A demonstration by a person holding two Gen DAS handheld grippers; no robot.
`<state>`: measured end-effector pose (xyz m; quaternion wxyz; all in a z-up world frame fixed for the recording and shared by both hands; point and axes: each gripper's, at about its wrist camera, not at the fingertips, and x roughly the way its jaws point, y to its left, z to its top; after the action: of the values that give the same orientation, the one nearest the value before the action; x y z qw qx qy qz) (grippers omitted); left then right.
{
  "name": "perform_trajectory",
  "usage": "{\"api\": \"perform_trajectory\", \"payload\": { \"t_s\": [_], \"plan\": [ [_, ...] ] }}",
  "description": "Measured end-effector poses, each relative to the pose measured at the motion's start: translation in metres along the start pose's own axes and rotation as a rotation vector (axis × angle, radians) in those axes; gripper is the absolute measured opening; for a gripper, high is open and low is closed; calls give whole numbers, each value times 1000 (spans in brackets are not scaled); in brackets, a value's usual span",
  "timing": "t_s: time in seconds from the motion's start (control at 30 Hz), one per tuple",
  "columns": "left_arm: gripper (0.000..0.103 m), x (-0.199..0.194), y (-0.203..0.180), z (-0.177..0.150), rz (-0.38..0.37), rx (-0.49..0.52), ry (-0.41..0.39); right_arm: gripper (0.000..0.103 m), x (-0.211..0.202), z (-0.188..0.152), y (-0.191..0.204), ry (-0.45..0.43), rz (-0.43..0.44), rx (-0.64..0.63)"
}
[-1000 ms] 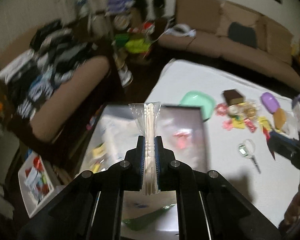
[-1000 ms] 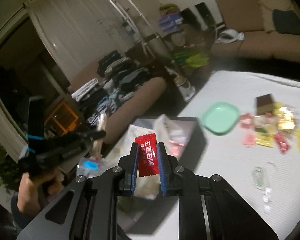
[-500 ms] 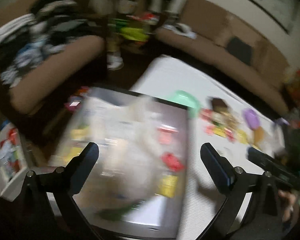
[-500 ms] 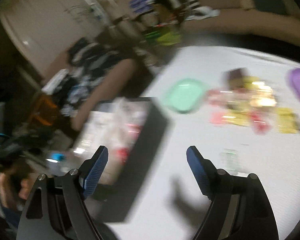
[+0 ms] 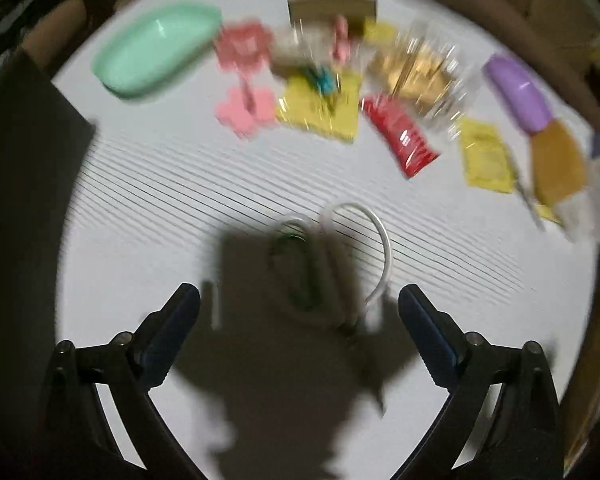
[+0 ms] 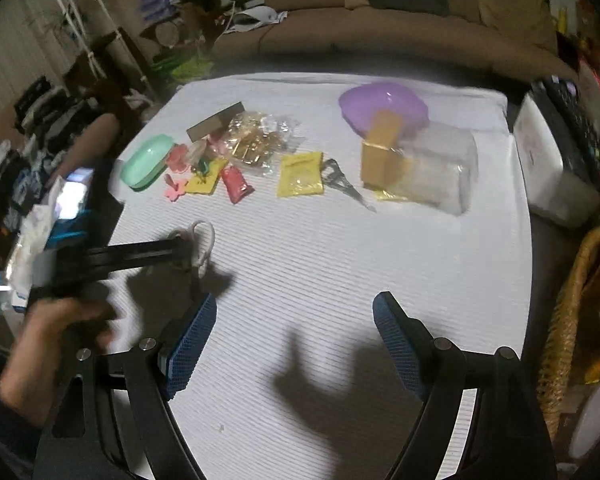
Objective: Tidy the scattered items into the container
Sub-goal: 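Grasp the white scissors with the left tool while the right tool grasps the green carabiner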
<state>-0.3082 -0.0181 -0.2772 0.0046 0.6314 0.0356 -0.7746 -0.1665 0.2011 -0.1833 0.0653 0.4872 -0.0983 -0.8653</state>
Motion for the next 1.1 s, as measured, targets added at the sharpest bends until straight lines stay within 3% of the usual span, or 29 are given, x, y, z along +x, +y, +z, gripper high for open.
{"api": "perform_trajectory", "payload": {
  "t_s": [0.07,0.17,0.3,0.4,0.53,0.6,0.63,0.67,0.7,0.83,0.93,0.97,1.03,1.07,1.1],
  "plan": [
    [95,11,-11,2,58,-16,-20,83,-3,-3,-15,-1,-6,21],
    [76,5,-17,2,48,-29,-61,83,-8,-6,-28,-10,-12,48],
    [76,-11,-8,0,-55,-26,-66,83,-19,-7,-30,-27,12,53],
    [76,-46,5,-6,-146,2,-104,83,-26,-7,-28,-43,11,34],
    [76,-116,25,-30,-212,109,-188,83,-20,-8,-25,-42,64,42],
    [75,-148,32,-36,-217,155,-231,83,-6,-9,-10,-28,93,-20],
    [61,-169,44,-47,-230,176,-261,83,2,-10,1,-19,97,-62],
    [23,-183,52,-52,-247,179,-277,83,13,-11,16,-7,97,-123],
    [11,-194,61,-54,-254,168,-296,83,23,-13,30,-2,96,-170],
    [14,-245,112,-77,-226,126,-455,83,73,-18,97,2,159,-314],
    [14,-236,125,-87,-217,134,-408,82,109,-15,131,0,169,-324],
    [19,-227,126,-89,-233,132,-383,82,120,-12,141,-8,149,-330],
    [46,-209,122,-101,-260,137,-336,77,140,-6,154,-7,104,-346],
    [67,-202,119,-106,-256,143,-326,68,153,-2,159,8,77,-353],
    [75,-195,116,-111,-243,145,-324,62,165,1,163,36,51,-361]
  ]
}}
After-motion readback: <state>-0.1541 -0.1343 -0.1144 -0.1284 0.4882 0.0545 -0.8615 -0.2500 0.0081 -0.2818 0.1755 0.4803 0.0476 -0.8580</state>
